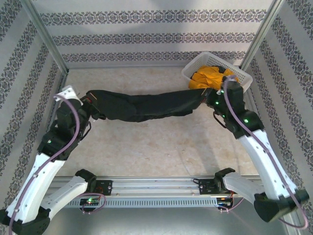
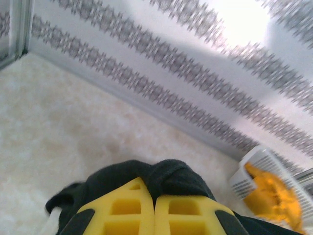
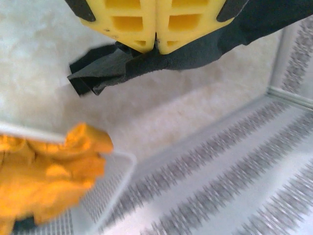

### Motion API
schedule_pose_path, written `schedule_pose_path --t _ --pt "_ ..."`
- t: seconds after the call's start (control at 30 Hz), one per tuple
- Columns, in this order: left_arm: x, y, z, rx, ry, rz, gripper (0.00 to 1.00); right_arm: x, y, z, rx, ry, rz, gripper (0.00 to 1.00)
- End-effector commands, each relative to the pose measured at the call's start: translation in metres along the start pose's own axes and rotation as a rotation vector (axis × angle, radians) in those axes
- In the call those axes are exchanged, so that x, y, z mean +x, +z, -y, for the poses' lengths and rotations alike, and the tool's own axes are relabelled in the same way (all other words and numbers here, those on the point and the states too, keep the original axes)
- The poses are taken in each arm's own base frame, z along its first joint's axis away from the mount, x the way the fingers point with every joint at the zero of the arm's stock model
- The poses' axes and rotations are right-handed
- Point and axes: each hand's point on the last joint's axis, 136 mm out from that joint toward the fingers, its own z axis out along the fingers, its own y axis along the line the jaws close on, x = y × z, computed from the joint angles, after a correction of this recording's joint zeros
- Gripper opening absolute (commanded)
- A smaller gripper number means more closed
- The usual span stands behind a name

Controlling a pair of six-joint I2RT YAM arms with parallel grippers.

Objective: Fold and stack the t-shirts

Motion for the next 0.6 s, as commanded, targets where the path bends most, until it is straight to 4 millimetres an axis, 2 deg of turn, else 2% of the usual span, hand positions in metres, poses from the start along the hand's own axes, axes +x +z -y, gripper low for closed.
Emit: schedule_pose_path --t 0.0,0.1,0.17,0.3,0.37,0.43,0.5,0.57 --pt "-0.067 -0.044 0.020 0.117 -0.044 0.210 0.00 -0.049 -0.037 -0.015 -0.066 -0.029 0.218 0.00" --pt "-0.096 -0.070 0.029 0.177 -0.064 0.292 0.00 -0.069 -0.056 -0.022 -0.104 -0.020 0.306 0.00" --pt "-0.113 -0.080 0.035 0.197 -0.071 0.336 0.00 -0.079 -0.059 -0.025 -0.120 -0.010 0.340 0.00" --pt "-0.137 -0.079 0.051 0.201 -0.051 0.393 0.00 -0.106 -0.055 -0.037 -0.155 0.026 0.389 0.00" --pt "-0.140 -0.063 0.055 0.157 -0.024 0.394 0.00 -0.117 -0.041 -0.043 -0.167 0.033 0.391 0.00" --pt "-0.136 -0.035 0.058 0.088 0.023 0.370 0.00 -0.125 -0.014 -0.048 -0.163 0.028 0.371 0.00" --pt "-0.125 0.001 0.055 0.014 0.065 0.321 0.00 -0.125 0.020 -0.052 -0.158 0.017 0.326 0.00" --pt "-0.109 0.049 0.033 -0.075 0.036 0.238 0.00 -0.120 0.064 -0.056 -0.165 0.009 0.256 0.00"
